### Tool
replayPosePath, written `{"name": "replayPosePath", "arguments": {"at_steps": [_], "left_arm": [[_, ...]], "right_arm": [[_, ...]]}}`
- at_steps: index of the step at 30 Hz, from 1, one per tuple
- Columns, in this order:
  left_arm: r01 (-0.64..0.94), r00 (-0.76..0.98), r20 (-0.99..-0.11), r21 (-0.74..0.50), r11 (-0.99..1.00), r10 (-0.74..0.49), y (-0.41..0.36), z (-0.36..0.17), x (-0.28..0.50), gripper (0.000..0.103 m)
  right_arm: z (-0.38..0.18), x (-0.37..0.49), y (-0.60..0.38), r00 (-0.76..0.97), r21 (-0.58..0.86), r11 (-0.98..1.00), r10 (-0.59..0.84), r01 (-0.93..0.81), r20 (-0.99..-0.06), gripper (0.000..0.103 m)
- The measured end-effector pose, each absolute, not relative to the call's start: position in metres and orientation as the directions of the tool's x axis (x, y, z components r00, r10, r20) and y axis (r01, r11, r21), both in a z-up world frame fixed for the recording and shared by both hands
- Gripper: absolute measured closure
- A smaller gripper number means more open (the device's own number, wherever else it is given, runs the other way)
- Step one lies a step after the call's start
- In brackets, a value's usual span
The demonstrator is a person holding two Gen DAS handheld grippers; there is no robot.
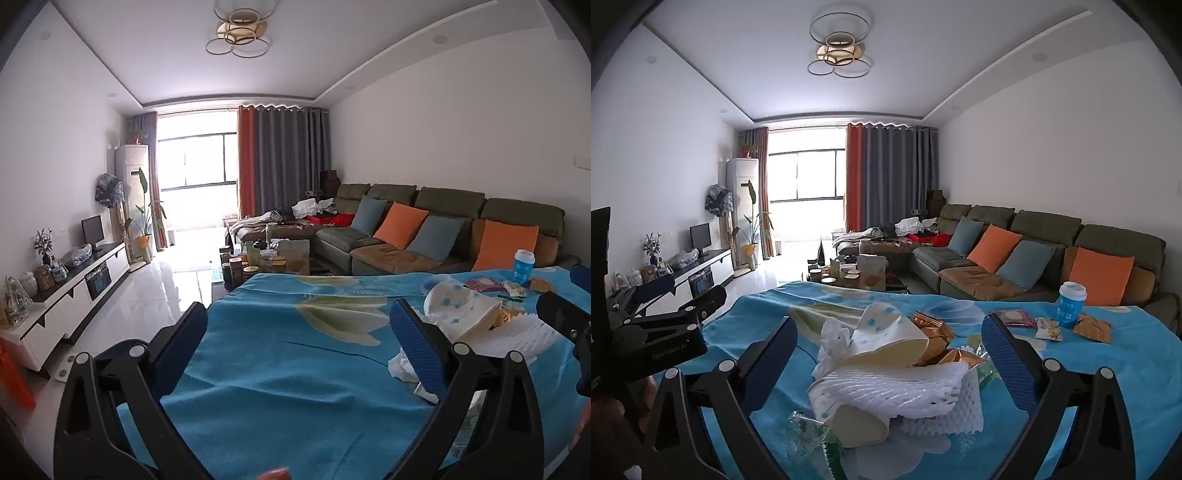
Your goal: Collect trash
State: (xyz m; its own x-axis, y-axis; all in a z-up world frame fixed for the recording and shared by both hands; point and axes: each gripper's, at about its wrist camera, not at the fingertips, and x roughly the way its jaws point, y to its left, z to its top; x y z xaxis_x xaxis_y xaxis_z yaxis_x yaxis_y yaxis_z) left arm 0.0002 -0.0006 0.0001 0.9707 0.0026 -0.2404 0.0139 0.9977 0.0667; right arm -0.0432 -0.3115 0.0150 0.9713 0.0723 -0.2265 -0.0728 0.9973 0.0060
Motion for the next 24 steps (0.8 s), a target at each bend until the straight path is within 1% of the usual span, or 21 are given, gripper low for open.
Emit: {"name": "replayPosePath", "arguments": {"at_steps": [1, 3, 12, 16, 24], "left_arm": [[0.013, 0.971, -0.24, 0.069, 0.998, 0.004, -0.002, 0.0, 0.001, 0.006], [0.015, 0.974, -0.227, 0.037, 0.999, -0.006, 0.001, 0.001, 0.0, 0.006], [0.019, 0.975, -0.222, 0.036, 0.999, -0.011, 0.001, 0.005, -0.001, 0.006], [0.02, 0.975, -0.22, 0.035, 0.999, -0.012, -0.006, 0.018, -0.005, 0.006], [0.019, 0.98, -0.2, 0.022, 1.0, -0.015, -0.003, 0.015, -0.011, 0.006]], "right_arm": [[0.015, -0.043, -0.312, 0.971, 0.008, 0.997, 0.075, -0.075, -0.227, 0.007], [0.015, -0.043, -0.312, 0.971, 0.012, 0.997, 0.075, -0.074, -0.228, 0.007], [0.015, -0.043, -0.317, 0.97, 0.023, 0.997, 0.079, -0.075, -0.23, 0.007], [0.02, -0.044, -0.314, 0.969, 0.022, 0.997, 0.075, -0.072, -0.234, 0.007], [0.014, -0.044, -0.314, 0.971, 0.03, 0.997, 0.081, -0.076, -0.226, 0.007]]}}
